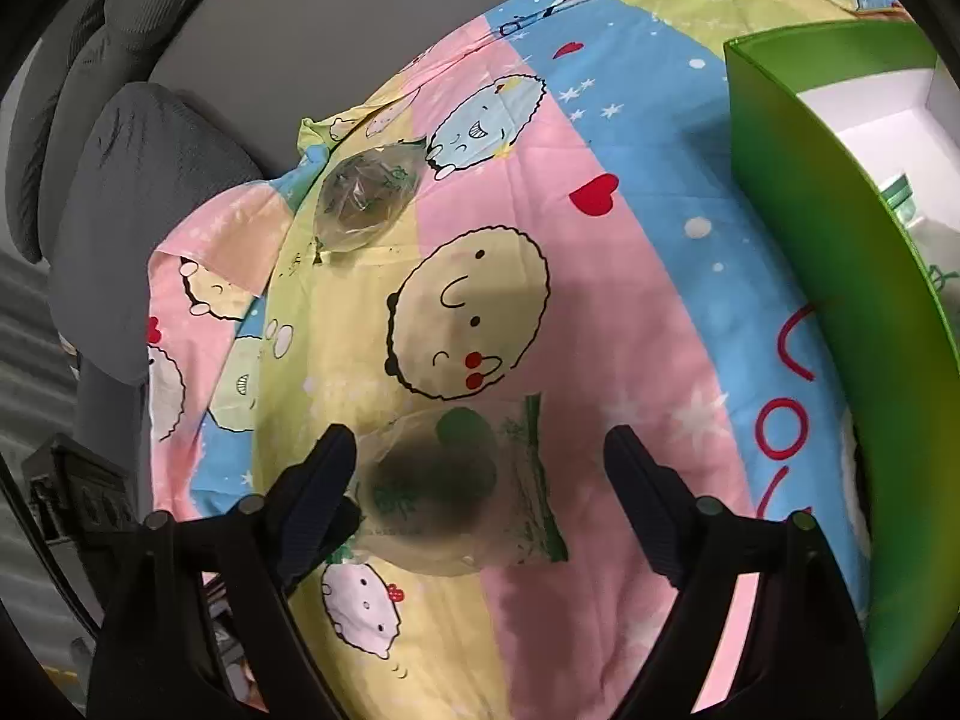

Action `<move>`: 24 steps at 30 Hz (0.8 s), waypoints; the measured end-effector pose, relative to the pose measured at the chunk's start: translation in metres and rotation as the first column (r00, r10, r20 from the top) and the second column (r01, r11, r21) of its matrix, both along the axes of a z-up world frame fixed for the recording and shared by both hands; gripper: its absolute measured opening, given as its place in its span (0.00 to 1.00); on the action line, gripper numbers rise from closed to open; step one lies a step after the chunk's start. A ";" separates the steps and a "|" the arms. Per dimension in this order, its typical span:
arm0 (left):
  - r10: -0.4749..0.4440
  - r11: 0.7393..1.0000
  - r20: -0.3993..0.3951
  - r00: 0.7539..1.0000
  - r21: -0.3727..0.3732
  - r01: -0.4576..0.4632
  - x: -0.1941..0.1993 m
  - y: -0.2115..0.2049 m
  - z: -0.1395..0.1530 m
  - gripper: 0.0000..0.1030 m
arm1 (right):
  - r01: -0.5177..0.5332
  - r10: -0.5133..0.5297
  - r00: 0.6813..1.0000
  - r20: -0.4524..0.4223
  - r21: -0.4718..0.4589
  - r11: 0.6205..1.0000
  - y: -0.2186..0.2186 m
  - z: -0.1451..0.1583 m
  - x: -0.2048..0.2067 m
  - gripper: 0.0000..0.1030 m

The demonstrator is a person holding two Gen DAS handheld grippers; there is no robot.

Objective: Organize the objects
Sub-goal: 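Close the right gripper on the green-printed plastic bag and lift it, then carry the plastic bag with the right gripper over the green box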

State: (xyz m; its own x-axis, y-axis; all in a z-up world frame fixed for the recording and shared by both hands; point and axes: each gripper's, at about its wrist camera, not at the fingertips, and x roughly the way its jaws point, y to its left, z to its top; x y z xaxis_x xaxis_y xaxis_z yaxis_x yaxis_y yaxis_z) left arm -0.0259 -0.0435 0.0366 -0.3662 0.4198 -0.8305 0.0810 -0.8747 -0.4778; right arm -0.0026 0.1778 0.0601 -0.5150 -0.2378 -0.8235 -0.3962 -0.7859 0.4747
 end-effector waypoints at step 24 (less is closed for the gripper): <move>-0.116 0.991 0.018 0.993 0.070 0.115 0.006 0.027 0.006 0.68 | -0.058 0.059 0.998 0.019 -0.055 0.997 -0.002 -0.009 -0.010 0.82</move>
State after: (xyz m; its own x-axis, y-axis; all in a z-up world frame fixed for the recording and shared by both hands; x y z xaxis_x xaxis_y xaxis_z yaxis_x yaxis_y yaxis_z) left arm -0.0202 -0.0163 0.0425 -0.2940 0.5147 -0.8054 -0.0074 -0.8438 -0.5365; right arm -0.0123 0.1753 0.0510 -0.4822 -0.3119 -0.8187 -0.3605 -0.7810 0.5099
